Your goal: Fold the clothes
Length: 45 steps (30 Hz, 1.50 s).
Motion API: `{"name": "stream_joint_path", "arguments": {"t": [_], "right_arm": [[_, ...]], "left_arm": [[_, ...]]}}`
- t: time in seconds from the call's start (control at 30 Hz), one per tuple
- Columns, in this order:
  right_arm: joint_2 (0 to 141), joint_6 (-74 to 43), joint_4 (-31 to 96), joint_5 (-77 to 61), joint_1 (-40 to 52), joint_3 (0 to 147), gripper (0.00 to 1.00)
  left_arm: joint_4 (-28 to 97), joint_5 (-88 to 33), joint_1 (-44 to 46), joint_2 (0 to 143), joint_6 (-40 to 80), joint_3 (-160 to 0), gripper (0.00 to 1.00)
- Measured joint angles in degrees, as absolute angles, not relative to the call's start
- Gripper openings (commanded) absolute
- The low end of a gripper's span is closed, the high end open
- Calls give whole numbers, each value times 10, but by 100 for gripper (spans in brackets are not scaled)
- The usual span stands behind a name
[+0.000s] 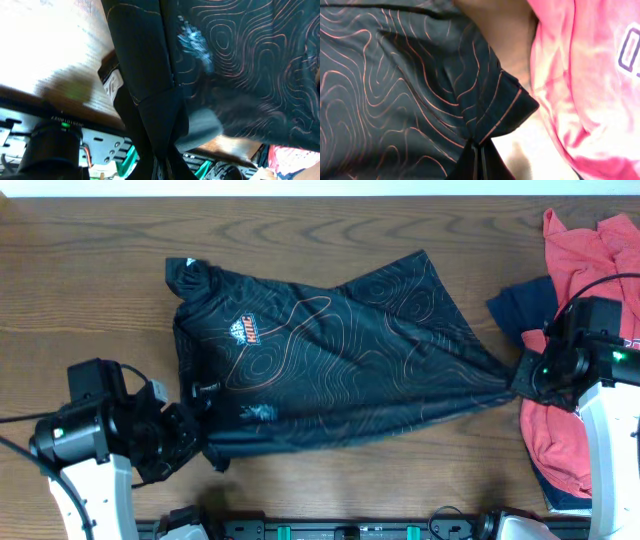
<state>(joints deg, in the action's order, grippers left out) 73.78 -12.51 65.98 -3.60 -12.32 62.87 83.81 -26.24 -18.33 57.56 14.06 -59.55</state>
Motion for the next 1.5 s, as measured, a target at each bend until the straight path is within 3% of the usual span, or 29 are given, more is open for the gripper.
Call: {"name": "stream_joint_path", "arguments": {"t": [0.4, 0.77, 1.13, 1.5], "right_arm": [[738, -100, 605, -35, -117, 628, 1], [801, -98, 458, -66, -51, 628, 1], [932, -98, 301, -82, -12, 628, 1], [1028, -98, 221, -87, 28, 628, 1]], "left_arm": [[820, -227, -236, 551, 151, -637, 6], [631, -222, -250, 568, 245, -635, 6], [516, -220, -250, 732, 257, -622, 6], [436, -216, -242, 902, 258, -622, 6]]}}
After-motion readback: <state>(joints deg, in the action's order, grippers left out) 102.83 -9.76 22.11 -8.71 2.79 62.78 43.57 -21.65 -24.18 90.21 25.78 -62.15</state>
